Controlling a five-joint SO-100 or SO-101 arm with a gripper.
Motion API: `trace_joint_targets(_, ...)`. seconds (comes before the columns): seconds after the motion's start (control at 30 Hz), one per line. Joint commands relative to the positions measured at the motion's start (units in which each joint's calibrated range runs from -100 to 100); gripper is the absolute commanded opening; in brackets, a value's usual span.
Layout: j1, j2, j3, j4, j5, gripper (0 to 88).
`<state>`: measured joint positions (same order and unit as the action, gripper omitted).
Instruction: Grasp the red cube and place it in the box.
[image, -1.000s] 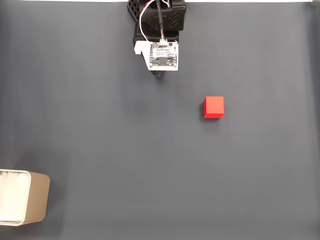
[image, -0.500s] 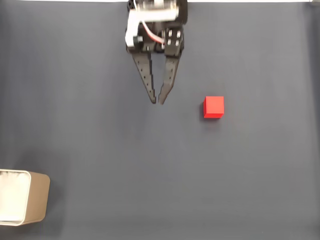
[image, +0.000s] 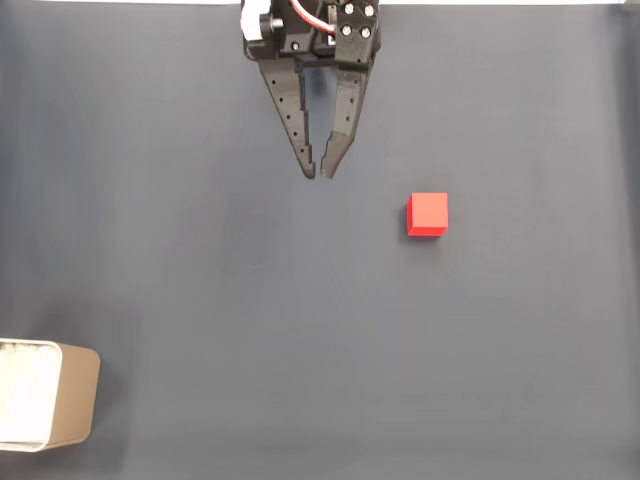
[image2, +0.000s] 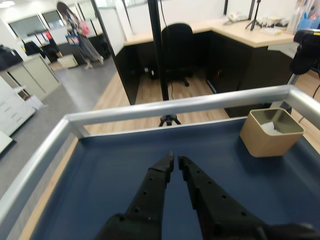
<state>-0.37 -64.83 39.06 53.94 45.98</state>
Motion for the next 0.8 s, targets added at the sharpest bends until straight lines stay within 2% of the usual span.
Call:
trace_joint_targets(0.0, -0.6, 4.3, -7.5, 7.3, 1.1, 0.0)
trace_joint_targets(0.17, -1.3, 9.9, -12.4, 16.7, 2.1, 0.0)
trace_joint_targets(0.37, -2.0, 13.8, -15.0, 22.6, 2.9, 0.0)
trace_joint_targets(0.77, -6.4, 16.6, -14.4, 25.2, 3.5, 0.0)
